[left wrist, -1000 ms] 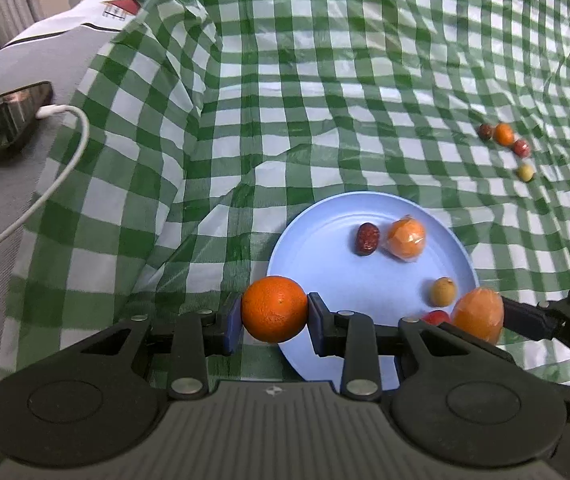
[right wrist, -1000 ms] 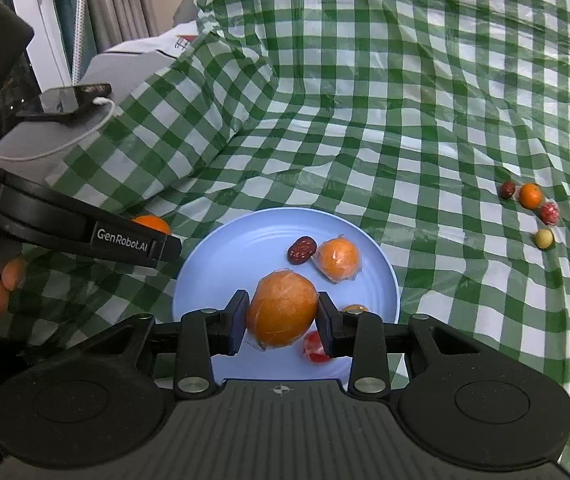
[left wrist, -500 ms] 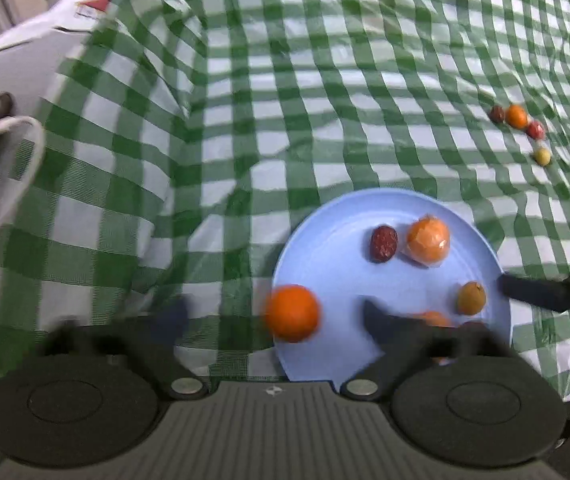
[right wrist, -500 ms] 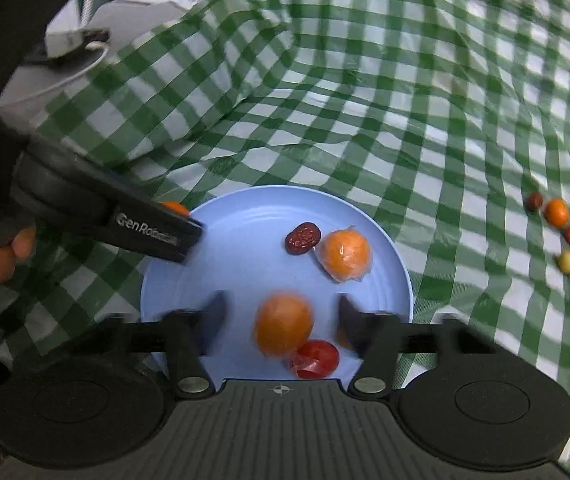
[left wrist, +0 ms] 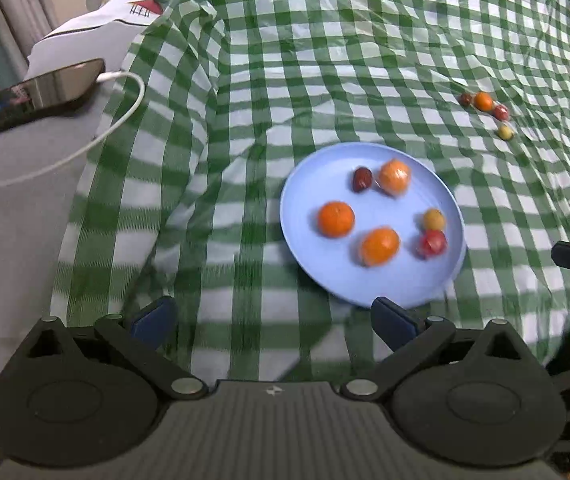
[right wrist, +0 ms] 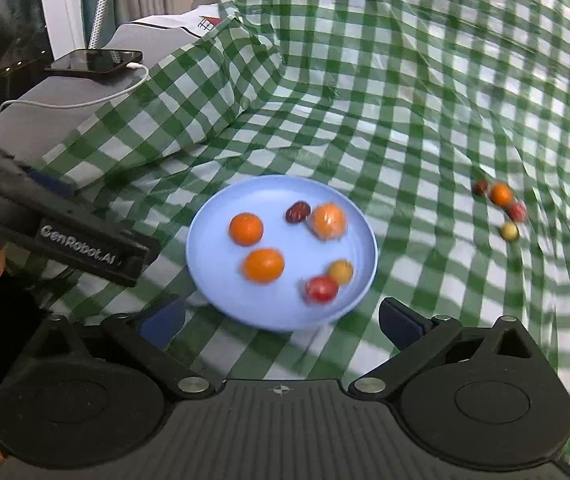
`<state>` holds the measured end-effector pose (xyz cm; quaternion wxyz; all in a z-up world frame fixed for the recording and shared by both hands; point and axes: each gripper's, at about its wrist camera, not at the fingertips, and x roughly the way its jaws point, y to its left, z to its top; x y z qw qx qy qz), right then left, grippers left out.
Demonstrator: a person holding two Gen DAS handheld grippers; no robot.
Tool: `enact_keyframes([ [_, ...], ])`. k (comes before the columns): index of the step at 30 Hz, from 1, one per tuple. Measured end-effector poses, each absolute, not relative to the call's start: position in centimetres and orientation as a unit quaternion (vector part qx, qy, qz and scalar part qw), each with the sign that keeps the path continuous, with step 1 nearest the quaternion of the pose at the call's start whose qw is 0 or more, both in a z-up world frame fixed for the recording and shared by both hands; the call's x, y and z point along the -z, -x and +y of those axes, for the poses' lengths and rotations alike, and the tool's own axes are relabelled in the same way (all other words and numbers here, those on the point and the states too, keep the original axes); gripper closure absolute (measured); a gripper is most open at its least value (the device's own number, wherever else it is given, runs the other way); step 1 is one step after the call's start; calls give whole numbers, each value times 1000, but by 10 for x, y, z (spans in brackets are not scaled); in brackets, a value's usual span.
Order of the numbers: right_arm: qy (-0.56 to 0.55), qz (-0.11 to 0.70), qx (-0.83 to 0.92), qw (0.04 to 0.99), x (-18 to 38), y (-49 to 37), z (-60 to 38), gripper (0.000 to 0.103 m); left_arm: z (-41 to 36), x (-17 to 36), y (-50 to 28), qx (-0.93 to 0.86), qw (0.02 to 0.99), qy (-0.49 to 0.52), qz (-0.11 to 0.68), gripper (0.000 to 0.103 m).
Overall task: Organize fruits
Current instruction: 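Withdraw both open tools from the plate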
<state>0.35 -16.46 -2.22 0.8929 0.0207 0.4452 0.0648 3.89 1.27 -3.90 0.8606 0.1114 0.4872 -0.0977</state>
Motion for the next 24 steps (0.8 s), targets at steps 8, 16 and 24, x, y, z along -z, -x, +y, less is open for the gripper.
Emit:
enact_keyframes([
  [8, -20, 408, -36, 912, -1, 23, -165, 1, 20, 9, -4, 97, 884, -99, 447, 0],
  [16, -17, 387, -32, 921, -14, 46, -162, 1, 22, -10, 21, 94, 897, -91, 423, 0],
  [24, -3, 368, -37, 929, -26, 62, -155, 1, 22, -22, 40, 97, 905, -92, 405, 0],
])
